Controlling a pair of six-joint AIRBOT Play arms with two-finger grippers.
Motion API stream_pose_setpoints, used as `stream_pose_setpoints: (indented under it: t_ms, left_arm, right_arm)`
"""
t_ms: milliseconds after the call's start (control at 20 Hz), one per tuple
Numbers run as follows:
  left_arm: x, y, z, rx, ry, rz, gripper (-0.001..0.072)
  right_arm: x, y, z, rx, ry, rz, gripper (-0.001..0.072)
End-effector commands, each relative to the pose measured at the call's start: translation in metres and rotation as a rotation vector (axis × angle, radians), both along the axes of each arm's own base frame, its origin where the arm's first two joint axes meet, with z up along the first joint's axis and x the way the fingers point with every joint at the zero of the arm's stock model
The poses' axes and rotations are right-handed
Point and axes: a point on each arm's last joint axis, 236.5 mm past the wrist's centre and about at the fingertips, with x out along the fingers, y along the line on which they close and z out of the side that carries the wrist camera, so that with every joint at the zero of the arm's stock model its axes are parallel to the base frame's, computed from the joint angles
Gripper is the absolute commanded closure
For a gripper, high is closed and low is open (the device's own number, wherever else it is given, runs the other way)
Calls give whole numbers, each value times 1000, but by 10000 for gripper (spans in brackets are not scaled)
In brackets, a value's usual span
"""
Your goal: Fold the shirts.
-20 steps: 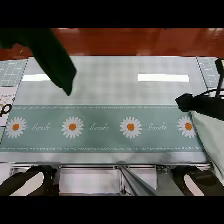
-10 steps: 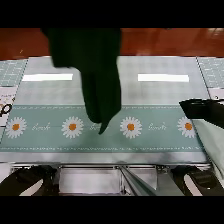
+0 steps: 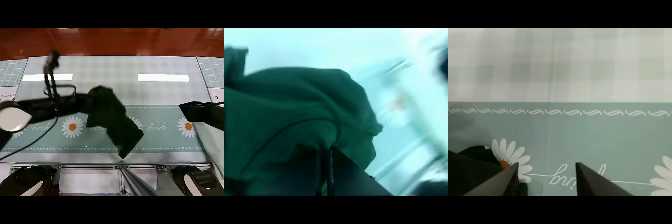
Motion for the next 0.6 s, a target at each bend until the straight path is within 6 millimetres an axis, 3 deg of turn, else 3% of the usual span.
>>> stream_pose_setpoints:
  t_ms: [0,50,100,200,300,400,500,550]
  left_arm:
    - [-48,49,-138,165,304,59,499]
    - [-59,59,-157,194,367,71,213]
    - [-63,72,-164,239,407,69,197]
    - [-51,106,-152,311,434,103,197]
    - [-21,151,-113,357,385,181,197]
    - [9,206,-61,356,275,346,198]
    - [20,250,-29,270,208,554,199]
    - [17,253,-31,179,233,609,200]
  right_arm:
    - [-1,2,-13,10,27,0,290]
    - [1,8,-16,42,21,3,290]
    - [4,14,-16,71,7,8,290]
    - [15,11,-6,62,-60,5,292]
    - [24,-29,10,-50,-94,-99,294]
    - [16,-95,28,-223,-83,-263,303]
    - [-18,-163,16,-367,46,-458,303]
    - [-31,-175,-3,-352,118,-516,303]
